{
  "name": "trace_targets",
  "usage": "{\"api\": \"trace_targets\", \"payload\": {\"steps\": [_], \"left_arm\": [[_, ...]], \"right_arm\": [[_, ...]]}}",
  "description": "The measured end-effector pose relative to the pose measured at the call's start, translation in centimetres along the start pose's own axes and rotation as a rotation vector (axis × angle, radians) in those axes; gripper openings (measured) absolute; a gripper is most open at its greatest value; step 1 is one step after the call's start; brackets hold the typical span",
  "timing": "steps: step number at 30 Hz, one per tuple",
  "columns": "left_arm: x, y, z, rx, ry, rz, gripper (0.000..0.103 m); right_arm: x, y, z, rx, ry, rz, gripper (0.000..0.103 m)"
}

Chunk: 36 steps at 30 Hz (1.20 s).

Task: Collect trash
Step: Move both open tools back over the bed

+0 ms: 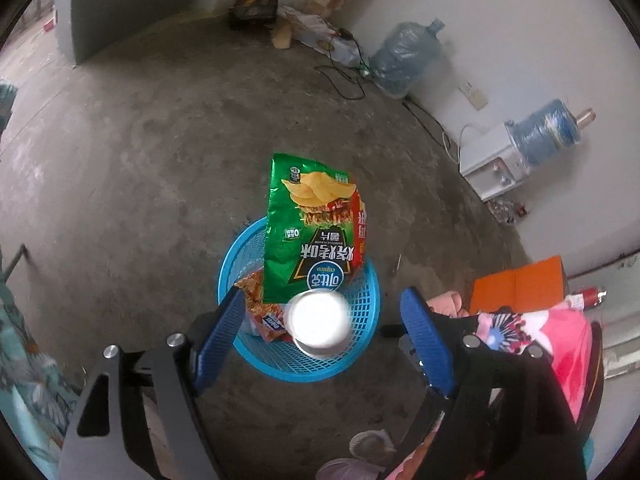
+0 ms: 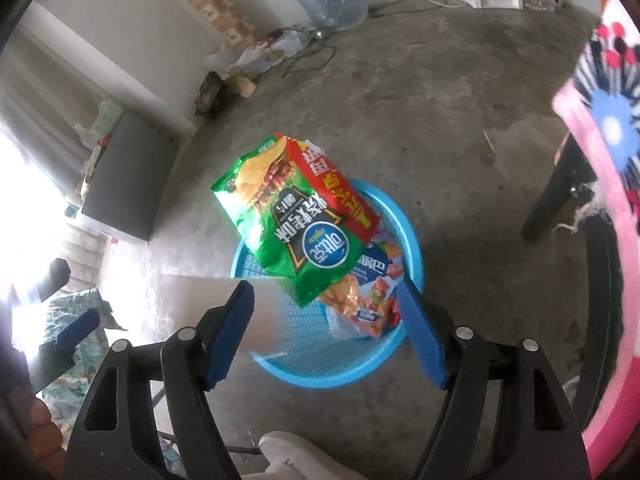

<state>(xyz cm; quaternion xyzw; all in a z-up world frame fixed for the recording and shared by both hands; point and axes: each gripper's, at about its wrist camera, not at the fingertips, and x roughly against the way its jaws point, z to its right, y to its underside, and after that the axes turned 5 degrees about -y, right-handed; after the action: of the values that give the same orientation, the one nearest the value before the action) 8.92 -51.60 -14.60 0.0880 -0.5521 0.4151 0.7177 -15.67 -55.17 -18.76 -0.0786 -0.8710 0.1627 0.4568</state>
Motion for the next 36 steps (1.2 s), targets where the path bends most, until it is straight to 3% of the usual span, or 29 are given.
{"api": "trace_targets", "payload": {"steps": [4, 10, 13, 18, 20, 23, 26, 28, 29, 32, 36], "left_arm": [[3.5, 0.2, 0.5, -0.031, -0.001, 0.055, 0.078], [12.7, 0.8, 0.3, -0.067, 0.017, 0.167, 0.078], [17.2, 1.7, -0.5, -0.107, 0.01, 0.216, 0.08], [24.7, 4.4, -4.8, -0.138, -0.035, 0.31, 0.083], [27.2, 5.5, -7.0, -0.114, -0.058, 0.343, 0.083], [30.2, 7.6, -10.5, -0.056, -0.081, 0.384, 0.083], [33.2, 10.4, -14.2, 0.024, -0.11, 0.433, 0.083], [34.7, 12.0, -15.8, 0.06, -0.138, 0.46, 0.083], [35.9, 13.2, -16.9, 0.086, -0.175, 0.477, 0.083], [38.1, 16.0, -19.2, 0.127, -0.246, 0.504, 0.083], [40.8, 19.3, -21.9, 0.186, -0.356, 0.536, 0.083]], "right_arm": [[-0.1, -0.1, -0.9, 0.015, -0.015, -0.008, 0.07], [0.0, -1.5, -3.7, 0.087, -0.052, -0.003, 0.07], [-0.3, -3.4, -5.4, 0.117, -0.067, 0.006, 0.075], [-2.6, -6.9, -7.6, 0.162, -0.089, -0.014, 0.08], [-4.5, -8.2, -8.0, 0.176, -0.064, -0.046, 0.08], [-7.6, -8.4, -7.3, 0.137, -0.094, -0.131, 0.08], [-11.0, -6.8, -5.9, 0.096, -0.054, -0.198, 0.067], [-13.5, -6.1, -5.5, 0.096, 0.01, -0.221, 0.044], [-14.1, -6.2, -5.3, 0.088, 0.02, -0.219, 0.041], [-15.2, -7.2, -5.8, 0.086, 0.035, -0.18, 0.038], [-16.9, -7.8, -6.2, 0.105, 0.141, -0.125, 0.037]]}}
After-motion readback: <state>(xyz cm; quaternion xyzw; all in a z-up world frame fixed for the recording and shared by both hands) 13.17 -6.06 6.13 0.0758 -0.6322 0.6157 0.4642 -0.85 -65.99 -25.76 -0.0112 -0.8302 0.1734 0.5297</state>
